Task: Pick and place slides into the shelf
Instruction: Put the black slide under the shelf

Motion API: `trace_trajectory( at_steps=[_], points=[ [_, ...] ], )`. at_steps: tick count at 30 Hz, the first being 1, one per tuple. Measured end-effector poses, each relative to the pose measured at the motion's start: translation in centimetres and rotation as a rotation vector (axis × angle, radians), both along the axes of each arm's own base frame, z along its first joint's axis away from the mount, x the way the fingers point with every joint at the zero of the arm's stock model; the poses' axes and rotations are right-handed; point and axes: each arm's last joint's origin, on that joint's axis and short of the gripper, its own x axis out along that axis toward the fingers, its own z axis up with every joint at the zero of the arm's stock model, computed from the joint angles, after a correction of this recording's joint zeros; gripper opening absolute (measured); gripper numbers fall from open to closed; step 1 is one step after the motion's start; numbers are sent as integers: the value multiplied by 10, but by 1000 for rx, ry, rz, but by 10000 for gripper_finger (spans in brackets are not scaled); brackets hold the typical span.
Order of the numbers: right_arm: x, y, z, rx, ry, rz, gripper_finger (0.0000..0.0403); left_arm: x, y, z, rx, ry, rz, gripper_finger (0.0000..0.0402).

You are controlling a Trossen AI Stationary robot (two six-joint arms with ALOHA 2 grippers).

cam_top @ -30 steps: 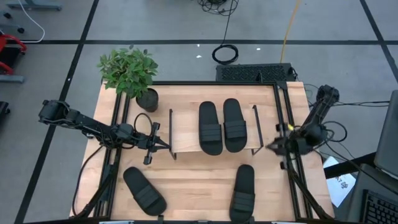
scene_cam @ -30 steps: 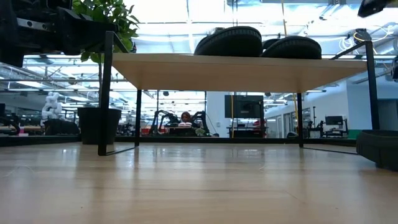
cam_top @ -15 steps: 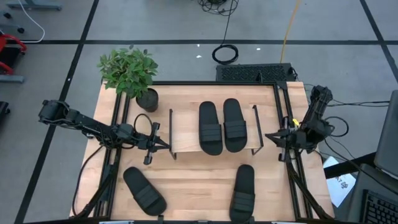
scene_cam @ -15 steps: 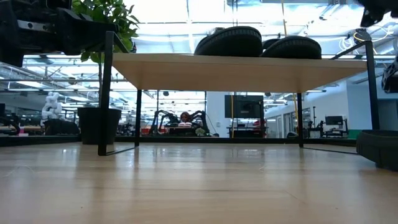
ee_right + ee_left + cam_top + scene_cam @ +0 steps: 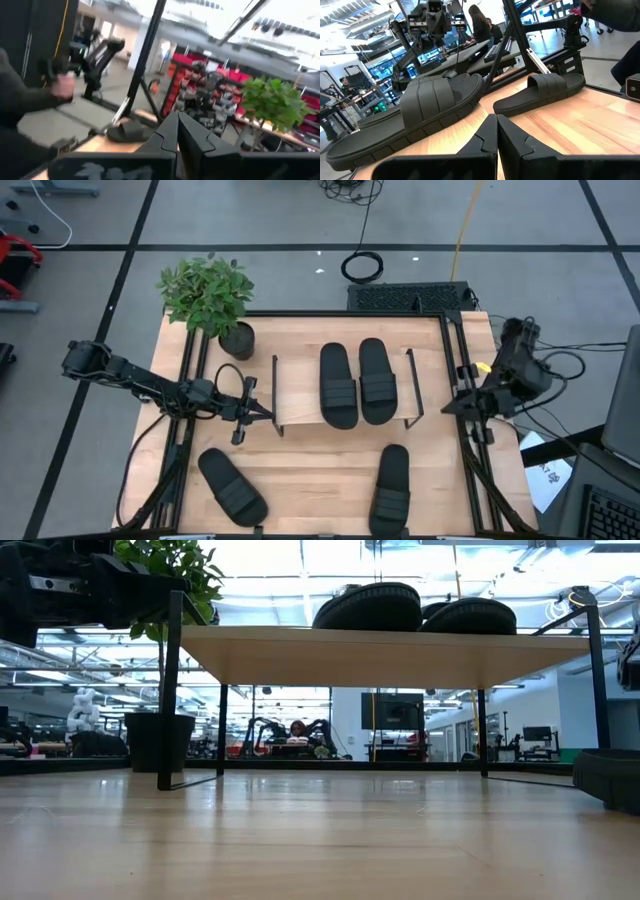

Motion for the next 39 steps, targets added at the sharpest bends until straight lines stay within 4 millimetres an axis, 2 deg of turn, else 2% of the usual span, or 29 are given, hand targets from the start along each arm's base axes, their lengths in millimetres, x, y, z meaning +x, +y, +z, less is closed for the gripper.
trace_trajectory(
  at_steps=[4,7,10,18,23,27,30,36,39],
  points=[
    [6,4,17,-32,34,-34,0,0,0,0,0,0,1,3],
    [7,-2,24,-50,78,-116,0,0,0,0,0,0,1,3],
    [3,-14,22,-21,128,-229,0,0,0,0,0,1,1,3],
    [-18,-46,18,114,107,-296,0,0,0,0,-5,3,1,3],
    [-25,-54,10,27,122,-316,0,0,0,0,-5,3,2,3],
    [-26,-49,5,-21,151,-126,0,0,0,0,-5,3,2,3],
    [-26,-44,2,61,216,49,0,0,0,-1,-5,4,2,3],
    [-29,-27,-7,207,384,521,0,0,0,-1,-3,5,2,3],
    [-26,-20,-15,274,447,588,0,0,0,-1,1,4,3,3]
  ],
)
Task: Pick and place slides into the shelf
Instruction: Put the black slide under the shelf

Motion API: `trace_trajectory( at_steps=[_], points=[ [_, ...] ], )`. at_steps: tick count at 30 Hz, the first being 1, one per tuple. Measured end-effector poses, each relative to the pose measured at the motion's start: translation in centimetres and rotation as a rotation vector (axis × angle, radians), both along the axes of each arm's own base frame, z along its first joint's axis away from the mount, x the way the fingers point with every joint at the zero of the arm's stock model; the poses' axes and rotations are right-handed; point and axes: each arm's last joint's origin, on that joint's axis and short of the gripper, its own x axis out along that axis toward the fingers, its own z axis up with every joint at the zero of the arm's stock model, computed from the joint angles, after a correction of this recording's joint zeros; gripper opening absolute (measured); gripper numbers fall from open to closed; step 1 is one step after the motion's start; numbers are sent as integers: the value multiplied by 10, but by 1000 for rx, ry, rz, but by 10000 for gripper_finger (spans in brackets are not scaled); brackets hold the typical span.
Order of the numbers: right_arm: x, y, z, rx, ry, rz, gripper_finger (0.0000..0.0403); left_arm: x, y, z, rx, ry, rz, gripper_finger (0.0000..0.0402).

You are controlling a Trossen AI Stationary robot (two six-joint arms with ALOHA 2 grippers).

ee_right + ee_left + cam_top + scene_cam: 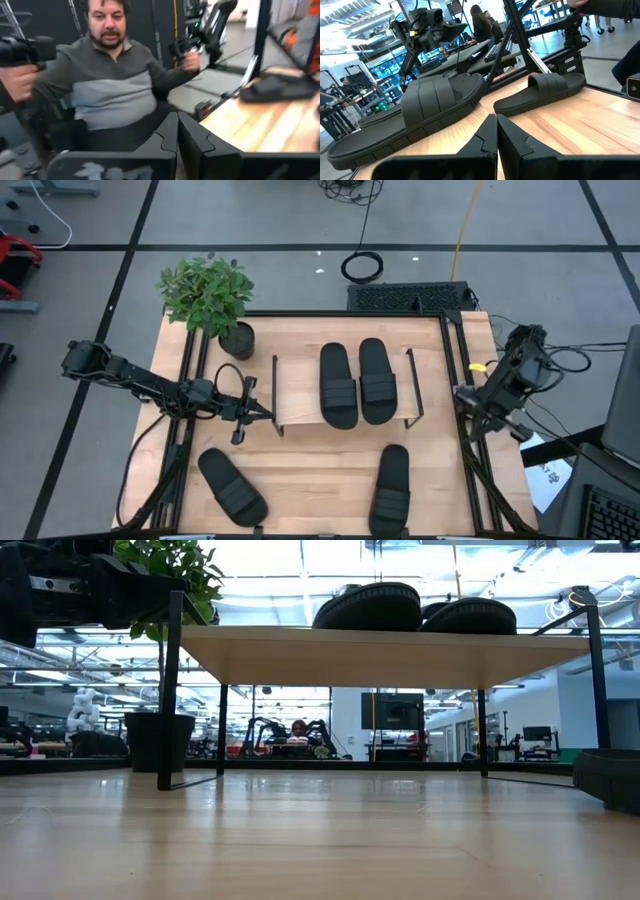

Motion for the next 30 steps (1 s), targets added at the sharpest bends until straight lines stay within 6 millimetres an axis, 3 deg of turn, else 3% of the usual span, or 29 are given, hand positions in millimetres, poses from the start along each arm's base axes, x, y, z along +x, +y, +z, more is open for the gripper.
trace_trajectory(
  at_steps=[5,11,18,30],
  points=[
    [2,8,-17,20,134,105,0,0,0,0,0,0,0,3],
    [5,14,-34,-29,178,153,0,0,0,0,0,0,0,3],
    [14,8,-33,-17,121,-227,0,0,0,0,-1,-1,0,3],
    [20,2,-27,-77,-58,-428,0,0,0,0,8,-4,0,3]
  ],
)
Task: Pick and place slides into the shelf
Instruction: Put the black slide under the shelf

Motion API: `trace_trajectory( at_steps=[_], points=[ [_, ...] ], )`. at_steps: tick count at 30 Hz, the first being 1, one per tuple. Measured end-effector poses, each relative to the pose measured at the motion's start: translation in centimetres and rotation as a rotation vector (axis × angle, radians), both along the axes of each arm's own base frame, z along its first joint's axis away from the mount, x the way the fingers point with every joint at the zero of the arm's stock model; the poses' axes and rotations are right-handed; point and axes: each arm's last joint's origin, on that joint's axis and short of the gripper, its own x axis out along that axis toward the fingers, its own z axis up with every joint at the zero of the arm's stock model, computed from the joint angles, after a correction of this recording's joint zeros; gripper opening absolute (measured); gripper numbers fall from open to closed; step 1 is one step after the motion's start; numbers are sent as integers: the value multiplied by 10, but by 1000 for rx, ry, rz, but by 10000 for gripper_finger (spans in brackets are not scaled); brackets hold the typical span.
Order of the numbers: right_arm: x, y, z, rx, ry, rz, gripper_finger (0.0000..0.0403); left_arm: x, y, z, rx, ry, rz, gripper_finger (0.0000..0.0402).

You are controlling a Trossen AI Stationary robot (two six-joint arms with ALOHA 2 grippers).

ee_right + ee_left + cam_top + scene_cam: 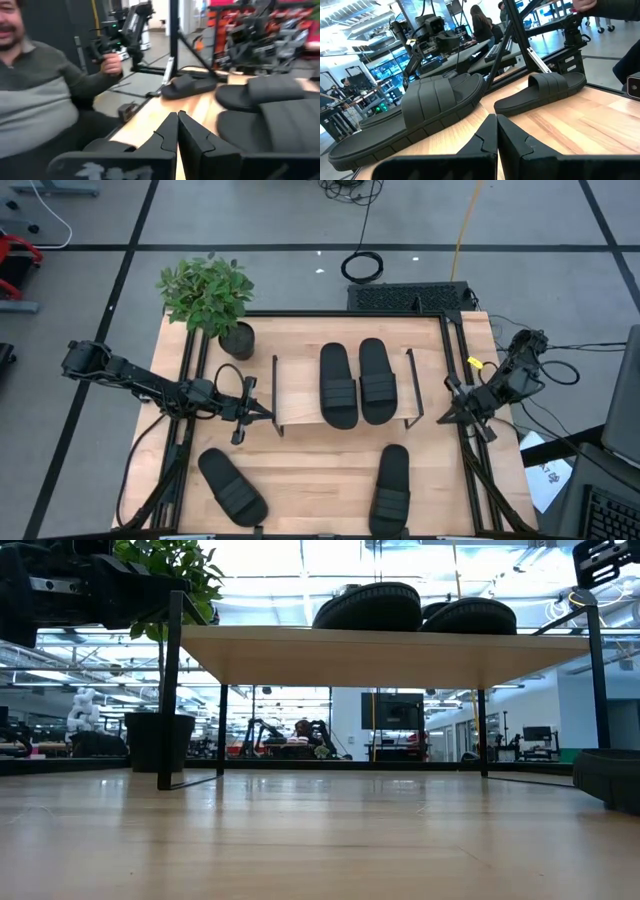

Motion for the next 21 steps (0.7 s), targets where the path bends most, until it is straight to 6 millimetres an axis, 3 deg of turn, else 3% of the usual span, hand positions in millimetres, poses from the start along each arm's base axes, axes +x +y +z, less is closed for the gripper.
trace_trajectory(
  at_steps=[8,14,17,21],
  points=[
    [-1,-16,1,61,-23,-323,0,0,0,1,14,-11,0,3],
    [-4,-24,6,35,-66,-465,0,0,0,1,12,-12,0,3],
    [-11,-29,17,41,-68,-426,0,0,0,1,11,-11,0,3],
    [-20,-39,33,102,-84,-504,0,0,0,1,13,-12,0,3]
  ],
)
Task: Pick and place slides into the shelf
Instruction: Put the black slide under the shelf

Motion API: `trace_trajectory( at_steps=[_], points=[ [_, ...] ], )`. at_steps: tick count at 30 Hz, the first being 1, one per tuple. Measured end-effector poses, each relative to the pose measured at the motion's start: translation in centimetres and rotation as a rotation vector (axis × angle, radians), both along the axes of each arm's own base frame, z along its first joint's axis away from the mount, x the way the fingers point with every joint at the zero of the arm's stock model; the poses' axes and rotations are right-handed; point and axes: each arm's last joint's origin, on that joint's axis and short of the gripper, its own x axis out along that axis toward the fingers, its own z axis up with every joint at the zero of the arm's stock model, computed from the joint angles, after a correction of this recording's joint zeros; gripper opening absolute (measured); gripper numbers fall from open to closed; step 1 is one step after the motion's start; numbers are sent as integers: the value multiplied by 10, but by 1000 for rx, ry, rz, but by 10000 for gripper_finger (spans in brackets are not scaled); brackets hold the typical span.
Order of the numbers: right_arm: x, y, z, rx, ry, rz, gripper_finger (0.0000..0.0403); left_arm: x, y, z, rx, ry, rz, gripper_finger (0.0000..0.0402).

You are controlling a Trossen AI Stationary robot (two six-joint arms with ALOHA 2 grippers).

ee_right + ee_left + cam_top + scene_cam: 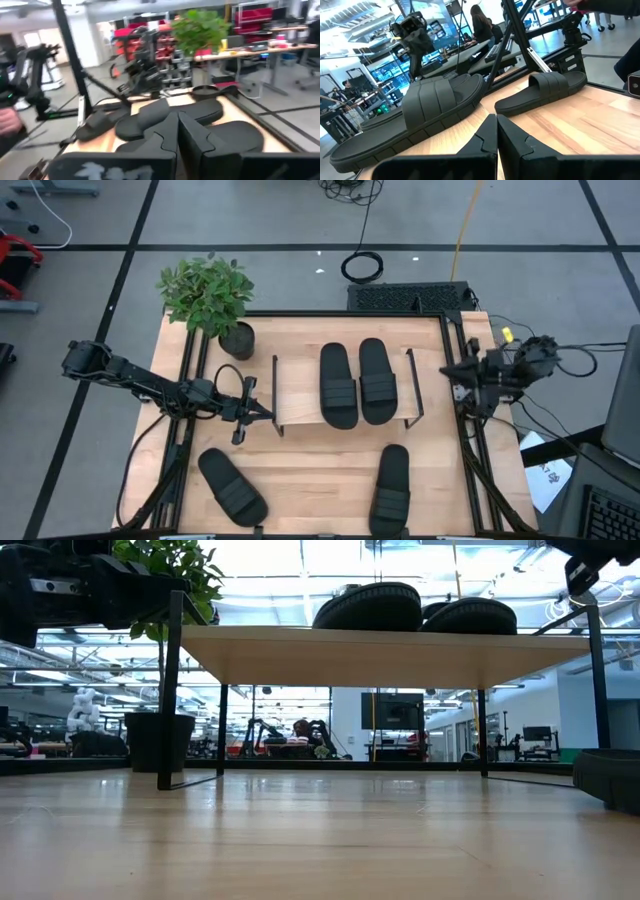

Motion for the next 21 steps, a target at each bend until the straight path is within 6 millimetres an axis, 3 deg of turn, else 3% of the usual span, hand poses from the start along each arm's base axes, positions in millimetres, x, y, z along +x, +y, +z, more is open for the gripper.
trace_trajectory(
  at_steps=[8,21],
  points=[
    [-6,-11,-9,160,72,-260,0,0,0,0,3,-1,0,3],
    [20,11,-43,381,209,-364,0,0,0,0,-3,0,0,3]
  ],
)
